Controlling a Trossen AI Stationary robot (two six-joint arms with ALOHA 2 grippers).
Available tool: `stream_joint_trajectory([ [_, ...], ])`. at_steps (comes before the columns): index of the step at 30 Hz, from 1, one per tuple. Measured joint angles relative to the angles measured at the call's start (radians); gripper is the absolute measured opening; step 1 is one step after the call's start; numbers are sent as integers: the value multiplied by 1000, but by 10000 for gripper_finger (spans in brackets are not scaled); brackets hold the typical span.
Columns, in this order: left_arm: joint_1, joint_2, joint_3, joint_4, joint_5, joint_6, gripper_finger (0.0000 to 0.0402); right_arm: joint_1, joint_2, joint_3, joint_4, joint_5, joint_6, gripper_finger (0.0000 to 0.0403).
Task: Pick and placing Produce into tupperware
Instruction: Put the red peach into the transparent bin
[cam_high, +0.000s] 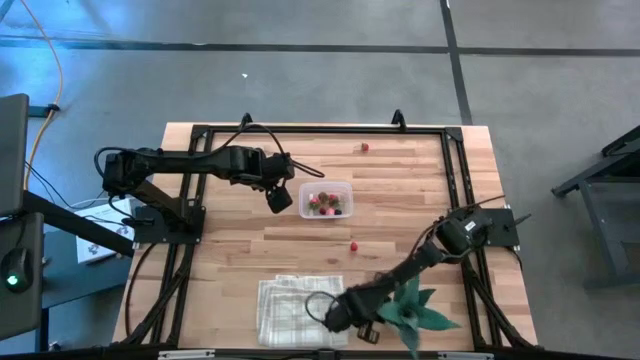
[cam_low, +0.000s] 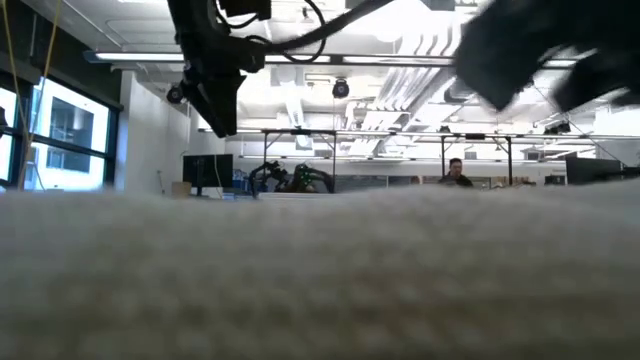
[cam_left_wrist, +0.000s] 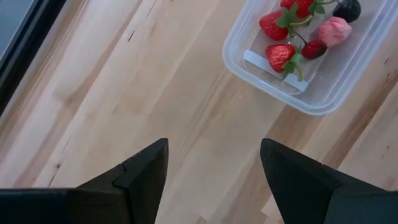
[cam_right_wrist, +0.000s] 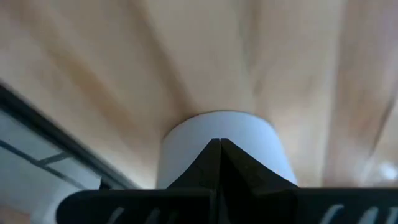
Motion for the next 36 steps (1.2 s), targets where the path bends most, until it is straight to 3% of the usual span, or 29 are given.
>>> stream_joint_trajectory([
  [6,0,0,0,-1,12,-3,244,59,0,0,-2,-47,90,0],
  [19,0,0,0,-2,29,-6,244,90,-17,0,-55,-81,130,0],
  [22,0,0,0,-1,29,-5,244,66,-76,0,-12,19,167,0],
  [27,0,0,0,-1,35,-4,244,-48,-239,0,-13,300,195,0],
  [32,0,0,0,-1,37,-3,244,-216,-431,0,-60,503,-1,0],
  [36,0,0,0,-1,37,-1,244,-420,-566,0,-66,569,-237,0],
])
